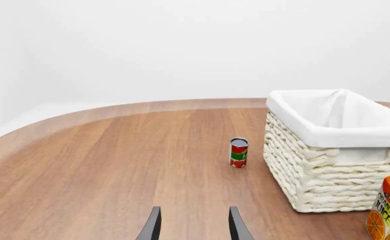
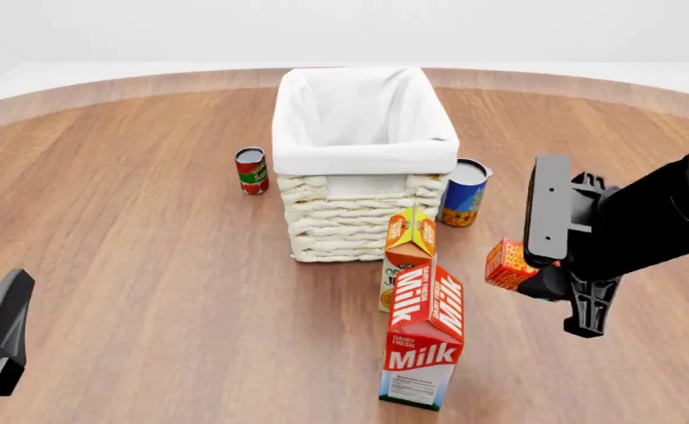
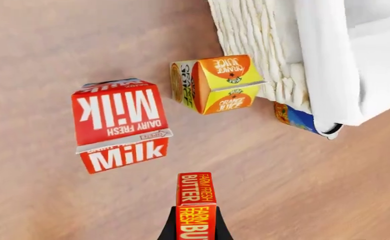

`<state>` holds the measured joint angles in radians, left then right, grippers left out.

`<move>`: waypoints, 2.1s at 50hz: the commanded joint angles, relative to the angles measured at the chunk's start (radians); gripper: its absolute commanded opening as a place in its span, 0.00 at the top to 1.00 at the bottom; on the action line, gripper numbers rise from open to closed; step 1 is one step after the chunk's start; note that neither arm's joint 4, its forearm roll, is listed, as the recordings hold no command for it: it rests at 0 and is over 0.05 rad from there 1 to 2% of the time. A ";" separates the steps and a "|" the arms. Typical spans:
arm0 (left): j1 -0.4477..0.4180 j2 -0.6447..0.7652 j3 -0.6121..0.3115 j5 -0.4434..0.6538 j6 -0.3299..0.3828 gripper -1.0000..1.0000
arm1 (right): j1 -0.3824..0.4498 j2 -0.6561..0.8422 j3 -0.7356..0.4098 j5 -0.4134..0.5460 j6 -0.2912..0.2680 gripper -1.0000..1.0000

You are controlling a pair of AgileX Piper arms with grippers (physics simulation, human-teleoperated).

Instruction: Pick up the butter and put it in the basket.

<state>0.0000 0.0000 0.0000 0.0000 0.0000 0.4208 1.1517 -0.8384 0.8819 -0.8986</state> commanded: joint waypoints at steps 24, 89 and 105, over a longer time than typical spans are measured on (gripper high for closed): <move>0.000 0.000 0.000 0.000 0.000 0.00 | 0.305 -0.139 -0.452 0.106 0.315 1.00; 0.000 0.000 0.000 0.000 0.000 0.00 | 0.222 0.572 -1.067 -0.081 0.838 1.00; 0.000 0.000 0.000 0.000 0.000 0.00 | 0.209 0.594 -1.036 -0.135 0.857 1.00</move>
<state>0.0000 0.0000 0.0000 0.0000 0.0000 0.6394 1.7390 -1.8620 0.7677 -0.0658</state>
